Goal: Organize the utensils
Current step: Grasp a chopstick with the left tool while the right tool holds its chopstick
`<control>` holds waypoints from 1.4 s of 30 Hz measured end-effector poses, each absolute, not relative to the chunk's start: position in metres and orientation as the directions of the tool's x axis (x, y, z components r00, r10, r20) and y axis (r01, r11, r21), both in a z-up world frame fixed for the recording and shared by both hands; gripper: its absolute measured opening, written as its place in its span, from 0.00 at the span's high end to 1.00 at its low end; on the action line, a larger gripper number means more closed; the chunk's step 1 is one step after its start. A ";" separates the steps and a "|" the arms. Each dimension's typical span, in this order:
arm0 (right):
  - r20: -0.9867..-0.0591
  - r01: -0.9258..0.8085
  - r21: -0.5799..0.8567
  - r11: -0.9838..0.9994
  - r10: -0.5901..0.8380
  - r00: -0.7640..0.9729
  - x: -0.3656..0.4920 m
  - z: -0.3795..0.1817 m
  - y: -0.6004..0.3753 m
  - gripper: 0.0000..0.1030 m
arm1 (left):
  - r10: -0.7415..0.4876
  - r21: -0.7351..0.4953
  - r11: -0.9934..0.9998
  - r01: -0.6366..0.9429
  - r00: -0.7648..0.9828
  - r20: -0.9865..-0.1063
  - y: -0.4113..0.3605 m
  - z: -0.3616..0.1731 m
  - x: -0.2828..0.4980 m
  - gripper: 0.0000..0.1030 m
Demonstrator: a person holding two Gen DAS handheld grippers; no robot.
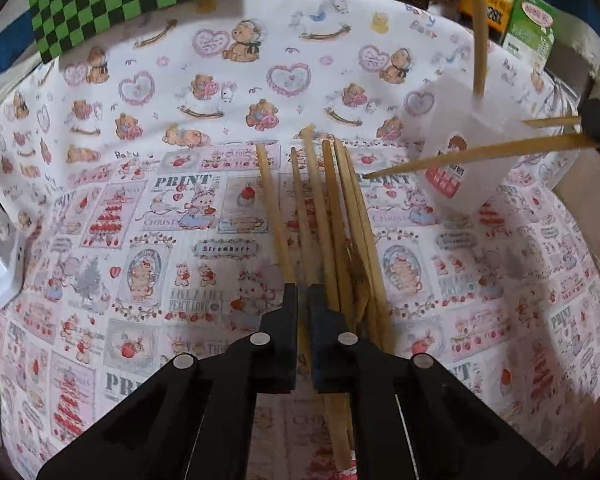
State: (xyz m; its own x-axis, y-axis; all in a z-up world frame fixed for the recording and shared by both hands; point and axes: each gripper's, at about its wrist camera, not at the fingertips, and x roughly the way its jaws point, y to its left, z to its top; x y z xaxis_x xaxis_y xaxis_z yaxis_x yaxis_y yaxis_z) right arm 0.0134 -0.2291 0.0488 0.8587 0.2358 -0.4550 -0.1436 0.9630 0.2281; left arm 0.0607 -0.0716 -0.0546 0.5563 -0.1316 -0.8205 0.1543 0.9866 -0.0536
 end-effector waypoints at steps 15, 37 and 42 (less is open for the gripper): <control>-0.458 -0.135 0.240 0.961 0.234 0.858 0.014 0.049 -0.231 0.93 | -0.232 -0.156 0.970 0.187 0.509 -0.829 -0.071 -0.054 0.059 0.99; -0.471 -0.110 0.252 0.961 0.221 0.854 0.017 0.046 -0.233 0.93 | -0.150 -0.073 0.984 0.164 0.530 -0.835 -0.076 -0.058 0.059 0.93; -0.473 -0.105 0.250 0.962 0.216 0.854 0.017 0.045 -0.232 0.93 | -0.150 -0.071 0.983 0.170 0.520 -0.841 -0.076 -0.062 0.061 0.93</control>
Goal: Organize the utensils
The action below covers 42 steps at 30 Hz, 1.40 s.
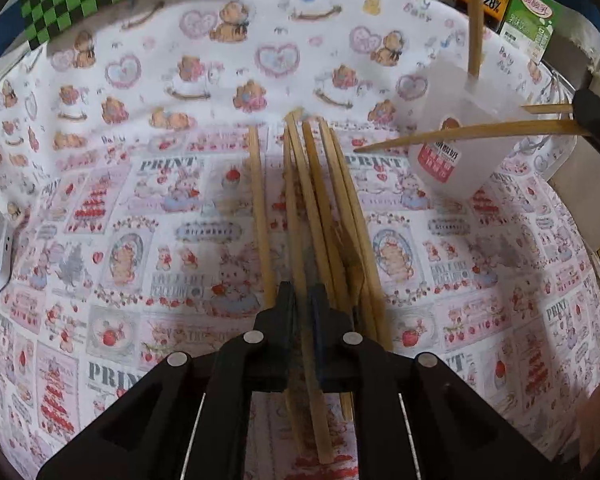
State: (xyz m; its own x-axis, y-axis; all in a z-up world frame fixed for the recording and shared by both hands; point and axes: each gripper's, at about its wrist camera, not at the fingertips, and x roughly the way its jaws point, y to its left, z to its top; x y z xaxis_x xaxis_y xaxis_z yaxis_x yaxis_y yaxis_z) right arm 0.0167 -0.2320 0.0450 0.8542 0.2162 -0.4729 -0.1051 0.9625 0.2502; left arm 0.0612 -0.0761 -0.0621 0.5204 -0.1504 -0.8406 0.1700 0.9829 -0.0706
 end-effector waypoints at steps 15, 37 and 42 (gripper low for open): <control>-0.419 -0.093 0.271 0.958 0.205 0.885 0.010 0.052 -0.240 0.93 | -0.228 -0.197 0.972 0.130 0.731 -0.643 -0.049 -0.012 0.040 0.95; -0.383 -0.109 0.277 0.955 0.214 0.899 0.003 0.059 -0.240 0.93 | -0.161 -0.090 0.987 0.134 0.823 -0.545 -0.045 0.010 0.023 0.94; -0.382 -0.113 0.273 0.955 0.215 0.899 0.003 0.058 -0.240 0.93 | -0.186 -0.127 0.982 0.140 0.838 -0.512 -0.039 0.017 0.019 0.94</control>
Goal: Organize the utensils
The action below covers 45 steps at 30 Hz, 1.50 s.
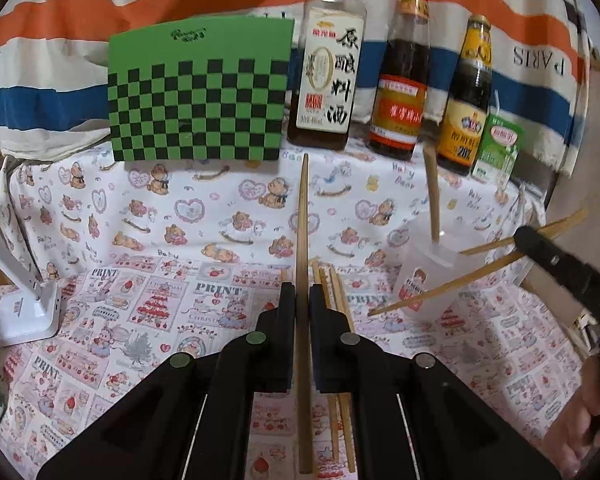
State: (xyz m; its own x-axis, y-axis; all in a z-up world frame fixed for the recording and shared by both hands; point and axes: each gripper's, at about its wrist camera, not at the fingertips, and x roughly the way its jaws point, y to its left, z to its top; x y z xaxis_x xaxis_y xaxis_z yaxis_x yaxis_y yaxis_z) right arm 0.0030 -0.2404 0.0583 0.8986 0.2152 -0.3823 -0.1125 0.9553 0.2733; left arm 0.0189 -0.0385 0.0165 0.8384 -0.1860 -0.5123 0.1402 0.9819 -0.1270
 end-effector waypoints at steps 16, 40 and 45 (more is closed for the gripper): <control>-0.377 -0.122 0.274 0.954 0.223 0.899 0.002 0.058 -0.240 0.93 | -0.211 -0.173 0.973 0.154 0.901 -0.378 -0.025 0.038 0.000 0.94; 0.154 -0.115 0.312 0.943 0.069 0.986 -0.074 0.114 -0.297 0.93 | -0.376 -0.043 0.927 0.373 0.919 -0.120 -0.118 0.133 -0.048 0.94; 0.157 -0.057 0.295 0.954 0.011 0.988 -0.069 0.108 -0.300 0.93 | -0.354 -0.064 0.935 0.348 0.916 -0.187 -0.138 0.117 -0.010 0.94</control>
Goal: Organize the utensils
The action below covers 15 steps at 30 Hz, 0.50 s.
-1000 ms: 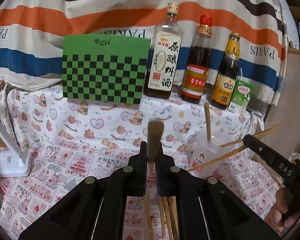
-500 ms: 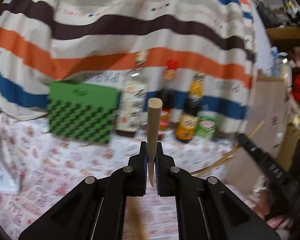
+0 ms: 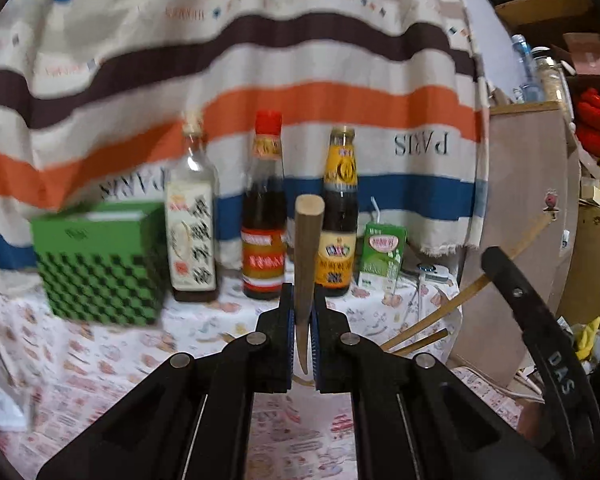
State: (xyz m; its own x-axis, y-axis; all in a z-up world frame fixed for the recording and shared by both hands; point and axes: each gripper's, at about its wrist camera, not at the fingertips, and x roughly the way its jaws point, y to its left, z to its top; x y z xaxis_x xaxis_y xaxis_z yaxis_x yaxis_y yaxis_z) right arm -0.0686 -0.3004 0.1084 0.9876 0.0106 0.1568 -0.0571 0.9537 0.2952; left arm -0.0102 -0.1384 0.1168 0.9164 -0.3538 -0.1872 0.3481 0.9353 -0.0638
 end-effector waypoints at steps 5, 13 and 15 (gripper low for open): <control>0.090 -0.052 0.305 0.951 0.025 0.996 -0.051 0.100 -0.303 0.93 | -0.377 -0.132 0.926 0.354 0.888 -0.264 -0.137 0.095 0.018 0.94; -0.082 -0.080 0.295 0.952 0.108 0.991 -0.015 0.081 -0.296 0.93 | -0.423 -0.197 0.905 0.376 0.833 -0.356 -0.130 0.074 0.039 0.94; -0.120 -0.084 0.294 0.952 0.124 0.985 -0.007 0.075 -0.295 0.93 | -0.421 -0.189 0.907 0.377 0.826 -0.375 -0.132 0.073 0.045 0.94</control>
State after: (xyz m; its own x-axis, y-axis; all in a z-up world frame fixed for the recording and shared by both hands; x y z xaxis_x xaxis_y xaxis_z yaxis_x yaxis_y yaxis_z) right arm -0.0068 -0.2950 0.0755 0.9849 0.1243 -0.1202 -0.0844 0.9522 0.2937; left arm 0.0447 -0.1319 0.0727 0.8256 -0.4214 -0.3752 0.3768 0.9068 -0.1893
